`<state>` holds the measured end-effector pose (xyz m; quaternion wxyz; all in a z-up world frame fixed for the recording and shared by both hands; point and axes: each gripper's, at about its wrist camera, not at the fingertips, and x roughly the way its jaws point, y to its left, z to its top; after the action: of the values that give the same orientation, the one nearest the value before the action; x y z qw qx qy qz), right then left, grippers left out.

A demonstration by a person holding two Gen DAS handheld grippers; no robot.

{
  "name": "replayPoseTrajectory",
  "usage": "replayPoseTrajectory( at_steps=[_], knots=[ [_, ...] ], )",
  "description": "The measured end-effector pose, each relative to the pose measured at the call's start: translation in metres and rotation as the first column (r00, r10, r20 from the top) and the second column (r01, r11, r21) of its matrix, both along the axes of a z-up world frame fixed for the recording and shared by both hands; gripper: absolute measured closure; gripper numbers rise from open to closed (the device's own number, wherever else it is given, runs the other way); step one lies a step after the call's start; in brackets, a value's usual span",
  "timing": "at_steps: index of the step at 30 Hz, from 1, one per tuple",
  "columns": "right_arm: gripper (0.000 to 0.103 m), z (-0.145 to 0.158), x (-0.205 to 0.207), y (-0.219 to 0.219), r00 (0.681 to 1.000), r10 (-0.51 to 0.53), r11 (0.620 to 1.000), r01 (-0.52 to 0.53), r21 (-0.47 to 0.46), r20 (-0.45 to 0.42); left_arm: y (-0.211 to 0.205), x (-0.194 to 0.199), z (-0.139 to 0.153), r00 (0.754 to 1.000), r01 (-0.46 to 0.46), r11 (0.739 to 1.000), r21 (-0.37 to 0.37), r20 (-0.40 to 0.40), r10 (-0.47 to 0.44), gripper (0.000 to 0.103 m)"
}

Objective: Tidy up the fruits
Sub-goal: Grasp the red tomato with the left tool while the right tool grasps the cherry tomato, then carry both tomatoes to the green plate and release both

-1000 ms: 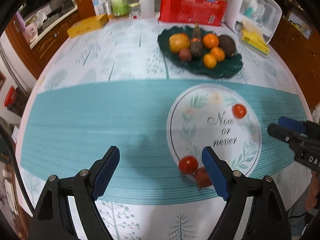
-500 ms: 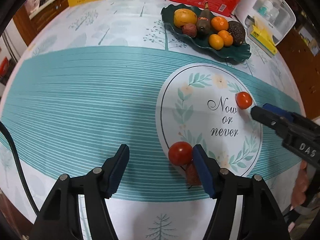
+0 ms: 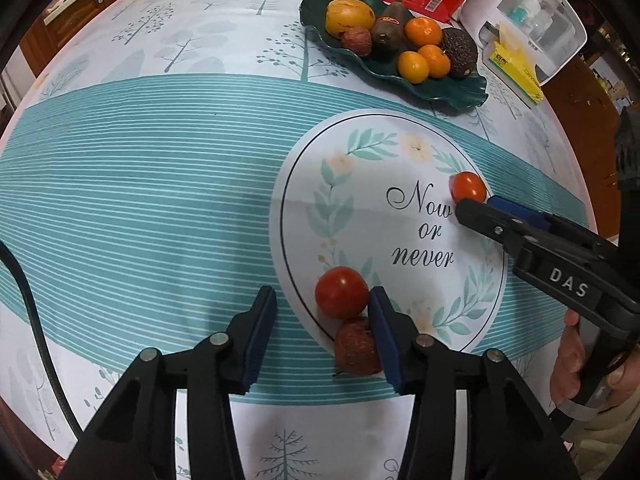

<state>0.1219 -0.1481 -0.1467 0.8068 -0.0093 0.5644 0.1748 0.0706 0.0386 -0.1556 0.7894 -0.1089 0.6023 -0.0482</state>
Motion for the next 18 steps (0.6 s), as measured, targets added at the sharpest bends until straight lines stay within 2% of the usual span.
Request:
replayPoseTrajectory(
  at_steps=[5, 10, 13, 18],
  knots=[
    [0.06, -0.005, 0.003, 0.003, 1.0, -0.002, 1.0, 0.002, -0.006, 0.006, -0.004, 0.005, 0.0, 1.0, 0.007, 1.0, -0.007, 0.003, -0.007, 0.064],
    [0.066, -0.006, 0.003, 0.007, 0.999, 0.006, 1.0, -0.005, -0.029, 0.039, -0.011, 0.008, -0.001, 1.0, 0.023, 0.999, -0.027, -0.001, -0.023, 0.077],
    [0.074, -0.006, 0.003, 0.008, 0.998, 0.008, 0.999, -0.005, -0.049, 0.055, -0.015, 0.008, 0.0, 0.999, 0.04, 0.999, -0.023, 0.003, -0.04, 0.078],
    [0.077, -0.006, 0.002, 0.011, 0.997, 0.013, 0.997, -0.008, -0.073, 0.073, -0.016, 0.011, -0.001, 0.998, 0.055, 0.998, -0.018, 0.007, -0.055, 0.078]
  ],
)
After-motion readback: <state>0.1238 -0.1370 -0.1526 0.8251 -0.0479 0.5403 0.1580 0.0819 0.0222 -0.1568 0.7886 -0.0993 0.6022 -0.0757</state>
